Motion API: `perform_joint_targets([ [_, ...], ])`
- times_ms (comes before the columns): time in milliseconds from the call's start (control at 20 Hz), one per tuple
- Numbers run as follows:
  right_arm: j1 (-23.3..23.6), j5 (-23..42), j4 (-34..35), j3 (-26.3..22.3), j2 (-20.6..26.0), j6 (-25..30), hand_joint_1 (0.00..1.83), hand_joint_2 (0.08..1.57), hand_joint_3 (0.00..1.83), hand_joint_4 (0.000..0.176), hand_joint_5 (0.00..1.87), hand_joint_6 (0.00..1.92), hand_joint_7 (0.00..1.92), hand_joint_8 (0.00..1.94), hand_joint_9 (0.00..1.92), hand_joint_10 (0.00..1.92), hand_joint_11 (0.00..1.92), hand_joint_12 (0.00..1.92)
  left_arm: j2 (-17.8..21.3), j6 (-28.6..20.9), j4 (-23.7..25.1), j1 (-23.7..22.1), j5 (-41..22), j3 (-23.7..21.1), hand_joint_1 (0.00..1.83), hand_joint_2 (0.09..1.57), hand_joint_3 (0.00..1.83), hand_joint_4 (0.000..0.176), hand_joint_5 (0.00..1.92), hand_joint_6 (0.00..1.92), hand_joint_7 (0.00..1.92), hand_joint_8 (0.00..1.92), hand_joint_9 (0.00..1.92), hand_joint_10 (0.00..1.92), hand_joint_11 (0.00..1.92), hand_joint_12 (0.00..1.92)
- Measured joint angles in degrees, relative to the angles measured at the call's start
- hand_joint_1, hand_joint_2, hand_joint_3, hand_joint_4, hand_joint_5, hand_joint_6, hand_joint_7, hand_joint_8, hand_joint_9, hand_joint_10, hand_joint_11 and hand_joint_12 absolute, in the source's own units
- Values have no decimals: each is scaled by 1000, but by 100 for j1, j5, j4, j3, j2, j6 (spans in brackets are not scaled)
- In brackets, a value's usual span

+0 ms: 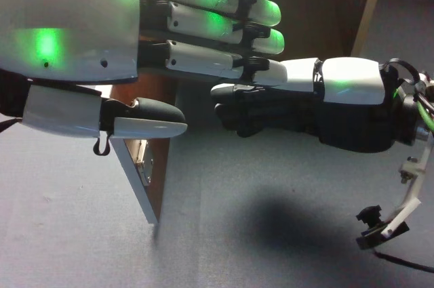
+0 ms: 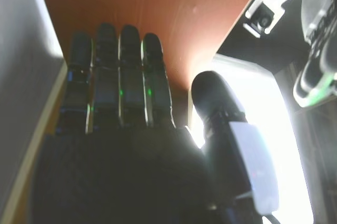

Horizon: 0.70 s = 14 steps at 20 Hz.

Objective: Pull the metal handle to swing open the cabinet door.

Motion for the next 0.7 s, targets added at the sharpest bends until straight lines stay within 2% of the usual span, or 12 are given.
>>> perform_joint_targets([
  [450, -96, 404, -57, 501, 177, 2, 0, 1571, 121, 0, 501, 1, 519, 0, 473, 0, 30, 1042, 0, 0, 0, 0, 2, 0, 0, 1571, 90, 0, 354, 0, 399, 0, 370, 0, 0, 817],
  [700, -120, 509, -361, 780, 179, 0, 0, 1571, 117, 0, 504, 2, 525, 2, 482, 3, 40, 1045, 0, 0, 0, 0, 0, 0, 0, 1571, 92, 0, 353, 0, 395, 0, 370, 2, 0, 812],
])
